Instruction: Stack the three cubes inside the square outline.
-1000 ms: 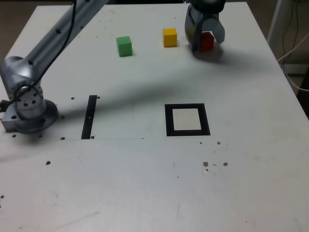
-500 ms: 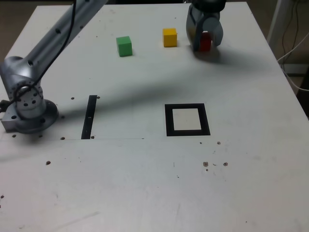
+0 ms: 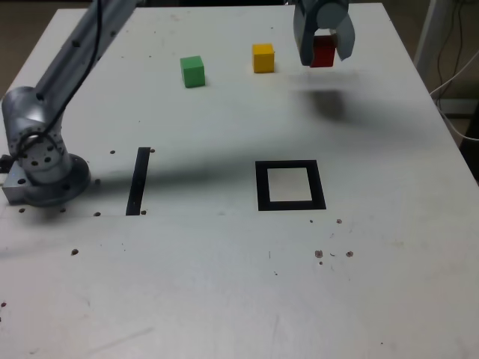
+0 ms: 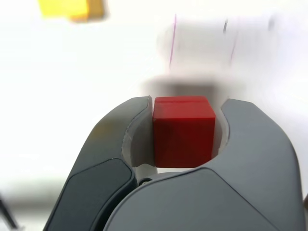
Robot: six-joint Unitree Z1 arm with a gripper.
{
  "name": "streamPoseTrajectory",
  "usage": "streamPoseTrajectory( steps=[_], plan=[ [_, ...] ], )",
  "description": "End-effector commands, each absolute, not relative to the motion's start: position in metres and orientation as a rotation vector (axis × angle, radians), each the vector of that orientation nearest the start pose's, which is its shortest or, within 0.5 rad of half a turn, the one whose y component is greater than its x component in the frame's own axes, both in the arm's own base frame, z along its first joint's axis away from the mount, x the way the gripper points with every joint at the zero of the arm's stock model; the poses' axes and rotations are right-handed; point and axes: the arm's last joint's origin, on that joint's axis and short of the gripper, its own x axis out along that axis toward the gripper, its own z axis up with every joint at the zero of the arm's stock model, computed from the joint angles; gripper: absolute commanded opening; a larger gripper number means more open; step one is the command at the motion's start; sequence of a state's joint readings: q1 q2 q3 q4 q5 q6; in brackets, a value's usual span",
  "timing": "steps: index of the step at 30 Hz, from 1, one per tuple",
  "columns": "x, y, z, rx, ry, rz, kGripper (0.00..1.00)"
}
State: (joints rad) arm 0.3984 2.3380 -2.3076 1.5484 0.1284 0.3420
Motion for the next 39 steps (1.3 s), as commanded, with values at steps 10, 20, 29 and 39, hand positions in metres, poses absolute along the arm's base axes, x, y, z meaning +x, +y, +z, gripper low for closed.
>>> streamPoseTrajectory(
  steps=[10, 20, 29, 39],
  plan=[
    [0.372, 0.108, 0.279, 0.053, 1.653, 0.161, 0.28],
    [0.339, 0.044, 0.272, 0.089, 1.678, 0.138, 0.28],
    [0.339, -0.002, 0.26, 0.131, 1.737, 0.067, 0.28],
    [0.343, -0.03, 0.275, 0.138, 1.695, 0.035, 0.28]
  ],
)
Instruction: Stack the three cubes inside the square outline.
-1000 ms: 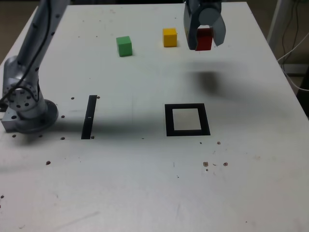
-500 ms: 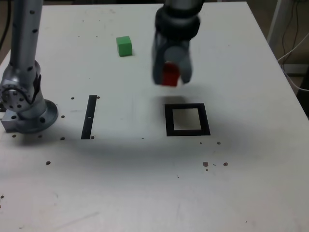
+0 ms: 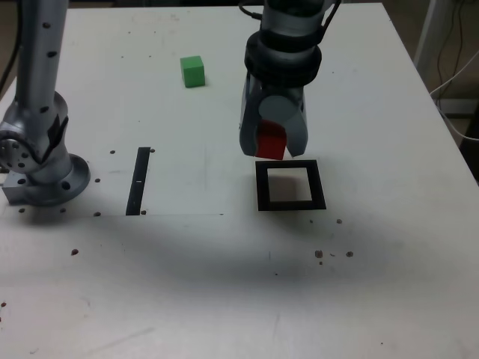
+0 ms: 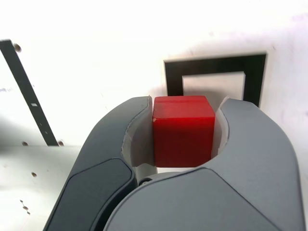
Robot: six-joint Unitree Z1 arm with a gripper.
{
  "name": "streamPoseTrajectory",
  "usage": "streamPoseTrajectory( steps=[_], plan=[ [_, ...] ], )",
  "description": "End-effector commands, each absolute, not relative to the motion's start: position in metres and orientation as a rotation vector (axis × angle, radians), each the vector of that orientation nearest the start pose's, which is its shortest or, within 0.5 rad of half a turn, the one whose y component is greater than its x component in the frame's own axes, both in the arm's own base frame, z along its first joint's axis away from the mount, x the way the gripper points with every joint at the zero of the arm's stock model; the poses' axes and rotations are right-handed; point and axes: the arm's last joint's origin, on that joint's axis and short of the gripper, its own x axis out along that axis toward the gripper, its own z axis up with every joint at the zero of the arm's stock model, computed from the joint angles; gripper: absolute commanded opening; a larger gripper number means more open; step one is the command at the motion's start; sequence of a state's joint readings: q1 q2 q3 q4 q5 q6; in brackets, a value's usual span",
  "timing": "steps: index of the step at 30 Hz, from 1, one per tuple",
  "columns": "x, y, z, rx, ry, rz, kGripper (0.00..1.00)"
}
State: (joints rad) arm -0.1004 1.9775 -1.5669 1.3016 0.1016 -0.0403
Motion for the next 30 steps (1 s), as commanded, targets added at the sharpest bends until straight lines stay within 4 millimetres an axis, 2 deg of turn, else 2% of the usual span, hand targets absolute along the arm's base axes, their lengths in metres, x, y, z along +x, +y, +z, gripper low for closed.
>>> streamPoseTrajectory(
  steps=[1, 6, 13, 20, 30],
  plan=[
    [0.343, -0.031, 0.276, 0.134, 1.693, 0.032, 0.28],
    [0.341, -0.032, 0.274, 0.122, 1.705, 0.033, 0.28],
    [0.341, -0.035, 0.261, 0.103, 1.711, 0.03, 0.28],
    [0.34, -0.043, 0.261, 0.095, 1.676, 0.016, 0.28],
    [0.348, -0.05, 0.253, 0.084, 1.639, 0.004, 0.28]
  ],
)
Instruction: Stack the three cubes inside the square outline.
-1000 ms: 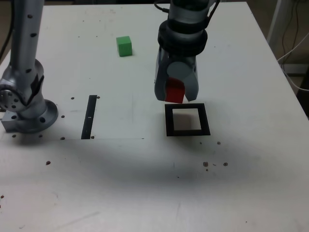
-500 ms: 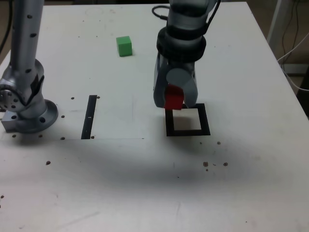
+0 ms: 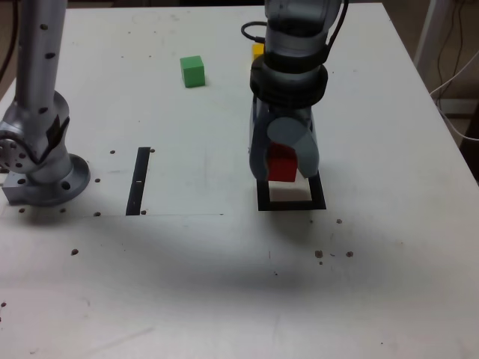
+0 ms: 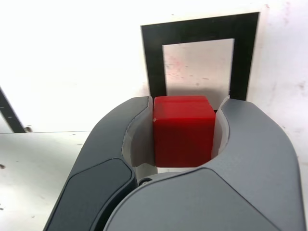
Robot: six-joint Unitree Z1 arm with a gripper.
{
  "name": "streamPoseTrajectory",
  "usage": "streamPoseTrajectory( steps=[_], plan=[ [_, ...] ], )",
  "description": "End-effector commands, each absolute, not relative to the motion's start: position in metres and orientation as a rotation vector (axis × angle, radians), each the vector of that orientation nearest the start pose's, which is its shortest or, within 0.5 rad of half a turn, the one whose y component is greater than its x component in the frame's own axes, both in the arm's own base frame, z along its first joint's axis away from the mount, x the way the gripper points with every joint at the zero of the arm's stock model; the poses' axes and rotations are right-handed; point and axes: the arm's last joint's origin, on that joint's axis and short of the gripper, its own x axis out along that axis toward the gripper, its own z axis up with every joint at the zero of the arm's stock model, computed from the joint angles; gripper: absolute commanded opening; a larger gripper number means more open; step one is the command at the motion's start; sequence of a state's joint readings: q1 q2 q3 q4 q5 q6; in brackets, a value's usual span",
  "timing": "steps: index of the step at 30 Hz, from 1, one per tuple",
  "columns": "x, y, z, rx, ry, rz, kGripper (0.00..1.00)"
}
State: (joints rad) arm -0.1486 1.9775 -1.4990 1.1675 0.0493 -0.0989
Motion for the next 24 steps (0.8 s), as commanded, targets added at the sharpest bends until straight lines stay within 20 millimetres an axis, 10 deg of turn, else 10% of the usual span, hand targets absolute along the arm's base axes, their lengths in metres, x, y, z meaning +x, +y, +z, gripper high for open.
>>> streamPoseTrajectory(
  steps=[1, 24],
  plan=[
    [0.35, -0.051, 0.251, 0.082, 1.637, 0.002, 0.28],
    [0.356, -0.045, 0.218, 0.095, 1.672, 0.049, 0.44]
  ],
)
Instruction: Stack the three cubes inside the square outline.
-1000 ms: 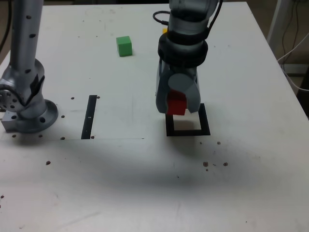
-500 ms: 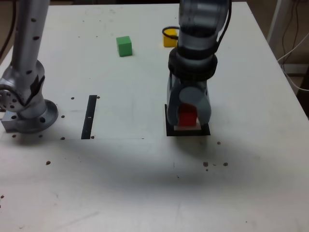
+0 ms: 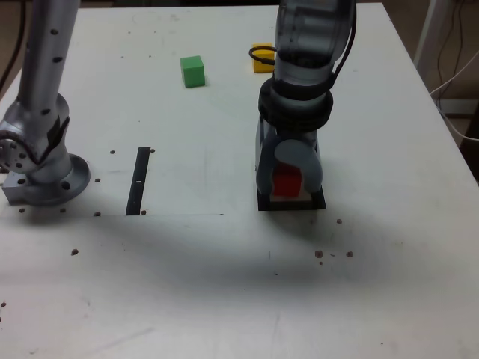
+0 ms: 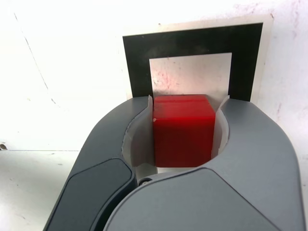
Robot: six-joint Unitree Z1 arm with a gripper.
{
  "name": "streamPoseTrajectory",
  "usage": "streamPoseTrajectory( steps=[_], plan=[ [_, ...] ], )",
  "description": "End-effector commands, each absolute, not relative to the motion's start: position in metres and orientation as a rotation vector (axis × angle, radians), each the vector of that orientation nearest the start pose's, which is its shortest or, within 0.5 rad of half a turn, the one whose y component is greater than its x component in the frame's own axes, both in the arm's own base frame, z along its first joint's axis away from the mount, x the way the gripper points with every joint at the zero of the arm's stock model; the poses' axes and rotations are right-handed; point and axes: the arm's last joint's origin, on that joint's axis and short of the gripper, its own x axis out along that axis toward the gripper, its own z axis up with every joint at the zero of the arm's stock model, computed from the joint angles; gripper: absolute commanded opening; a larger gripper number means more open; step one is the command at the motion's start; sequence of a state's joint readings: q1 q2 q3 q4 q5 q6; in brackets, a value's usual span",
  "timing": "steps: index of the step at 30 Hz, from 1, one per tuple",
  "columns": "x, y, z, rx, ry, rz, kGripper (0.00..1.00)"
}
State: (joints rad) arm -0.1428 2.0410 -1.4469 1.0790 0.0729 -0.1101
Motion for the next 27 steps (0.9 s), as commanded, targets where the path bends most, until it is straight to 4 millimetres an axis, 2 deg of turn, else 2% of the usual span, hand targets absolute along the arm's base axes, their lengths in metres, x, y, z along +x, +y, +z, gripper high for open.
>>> streamPoseTrajectory(
  steps=[1, 5, 7, 12, 15, 22, 27],
  plan=[
    [0.356, -0.044, 0.216, 0.094, 1.675, 0.052, 0.46],
    [0.357, -0.042, 0.214, 0.091, 1.671, 0.055, 0.52],
    [0.358, -0.042, 0.214, 0.091, 1.658, 0.051, 0.59],
    [0.357, -0.042, 0.214, 0.096, 1.627, 0.053, 0.87],
    [0.355, -0.041, 0.217, 0.099, 1.607, 0.058, 0.98],
    [0.348, -0.039, 0.224, 0.109, 1.583, 0.075, 0.99],
    [0.334, -0.036, 0.237, 0.128, 1.57, 0.094, 0.99]
  ],
)
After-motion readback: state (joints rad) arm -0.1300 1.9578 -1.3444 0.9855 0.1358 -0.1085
